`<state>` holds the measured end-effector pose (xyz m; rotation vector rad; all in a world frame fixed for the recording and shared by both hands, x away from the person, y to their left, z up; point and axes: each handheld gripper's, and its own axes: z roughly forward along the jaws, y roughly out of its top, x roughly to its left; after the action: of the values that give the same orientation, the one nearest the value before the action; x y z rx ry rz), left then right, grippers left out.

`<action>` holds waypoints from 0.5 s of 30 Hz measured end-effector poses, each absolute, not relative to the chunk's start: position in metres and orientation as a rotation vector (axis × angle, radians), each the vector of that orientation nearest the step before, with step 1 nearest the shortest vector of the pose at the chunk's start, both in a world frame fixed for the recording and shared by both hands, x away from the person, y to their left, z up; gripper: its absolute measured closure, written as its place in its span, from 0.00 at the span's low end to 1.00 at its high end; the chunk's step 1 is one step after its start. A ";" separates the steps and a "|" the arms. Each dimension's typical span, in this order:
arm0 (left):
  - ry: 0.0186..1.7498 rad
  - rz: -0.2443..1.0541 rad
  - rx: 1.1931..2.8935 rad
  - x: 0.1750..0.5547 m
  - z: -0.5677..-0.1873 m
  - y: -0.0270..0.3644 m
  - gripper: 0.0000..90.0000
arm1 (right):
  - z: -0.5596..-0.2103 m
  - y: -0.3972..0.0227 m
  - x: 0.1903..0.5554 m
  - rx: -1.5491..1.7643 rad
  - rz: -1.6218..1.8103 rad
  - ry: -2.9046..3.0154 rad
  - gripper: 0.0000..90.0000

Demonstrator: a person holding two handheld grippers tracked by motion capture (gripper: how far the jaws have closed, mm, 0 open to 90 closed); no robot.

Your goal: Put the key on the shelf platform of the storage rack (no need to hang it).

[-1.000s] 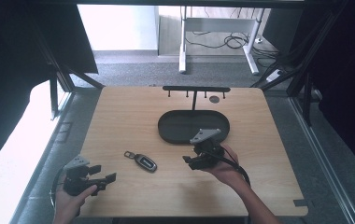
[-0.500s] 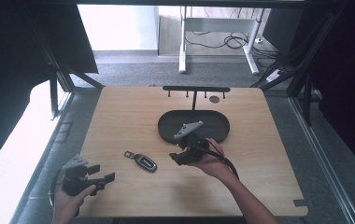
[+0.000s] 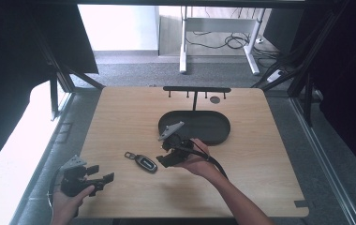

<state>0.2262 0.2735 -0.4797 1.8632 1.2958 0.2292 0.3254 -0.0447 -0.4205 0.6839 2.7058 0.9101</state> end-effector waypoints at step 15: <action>1.297 0.232 1.853 0.225 -0.478 0.278 0.25 | -0.425 -0.012 0.328 0.607 0.895 2.764 0.41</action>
<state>0.2254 0.2780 -0.4780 1.8531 1.2972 0.2321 0.3282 -0.0123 -0.4252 0.6074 2.7639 0.8949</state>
